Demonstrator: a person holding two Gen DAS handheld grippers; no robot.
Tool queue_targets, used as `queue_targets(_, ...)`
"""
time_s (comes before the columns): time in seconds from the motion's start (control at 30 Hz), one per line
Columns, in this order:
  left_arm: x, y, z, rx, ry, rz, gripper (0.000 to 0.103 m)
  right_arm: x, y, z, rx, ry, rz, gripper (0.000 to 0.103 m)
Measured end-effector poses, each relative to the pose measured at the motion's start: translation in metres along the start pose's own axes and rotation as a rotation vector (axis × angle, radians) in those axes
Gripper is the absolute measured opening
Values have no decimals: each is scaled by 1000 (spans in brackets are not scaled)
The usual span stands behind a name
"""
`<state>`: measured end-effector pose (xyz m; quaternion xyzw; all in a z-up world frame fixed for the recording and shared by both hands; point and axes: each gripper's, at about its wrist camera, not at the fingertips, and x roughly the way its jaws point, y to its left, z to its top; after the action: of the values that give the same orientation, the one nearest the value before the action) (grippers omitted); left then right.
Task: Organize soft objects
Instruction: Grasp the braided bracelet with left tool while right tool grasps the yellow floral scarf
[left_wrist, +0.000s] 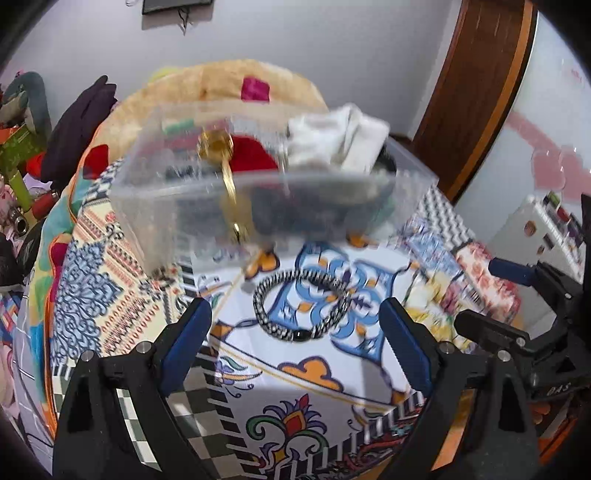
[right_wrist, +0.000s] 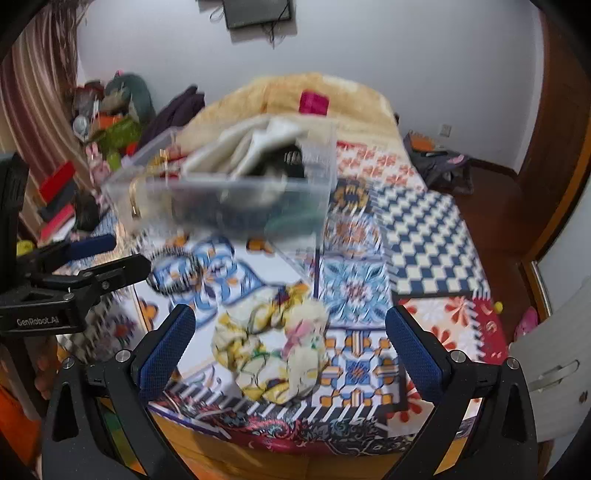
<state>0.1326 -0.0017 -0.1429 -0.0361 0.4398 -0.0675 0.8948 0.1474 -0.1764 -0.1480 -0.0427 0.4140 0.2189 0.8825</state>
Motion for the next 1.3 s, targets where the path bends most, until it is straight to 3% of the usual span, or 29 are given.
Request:
queue_targets(0.2,15,-12,-6,56,35,39,93,19,8,-14,-35,63,25,98)
queue_targets(0.27,19,-15,-7,62,46,41,92,23,10,-16,-44,80,36,85)
queue_targets(0.47,25,-20,-9,76,31,74,75,22,11,-18,-52,72,36,52)
queue_targets(0.57,25,-20,-8,85,16,80,57,21,10,-18,-48,63,43,34)
queue_targets(0.63,23,-19,-8,87,10,72,43,21,9,-17,-43,59,51,28)
queue_targets(0.73,18,-17,-12,104,1,61,27,19,8,-16,-30,44,62,22)
queue_targets(0.93,2,-14,-22,109,-37,37,9,5,8,-10,-9,-7,84,21)
queue_targets(1.3,-46,-22,-5,121,-165,27,9,-34,18,26,-5,-163,120,21)
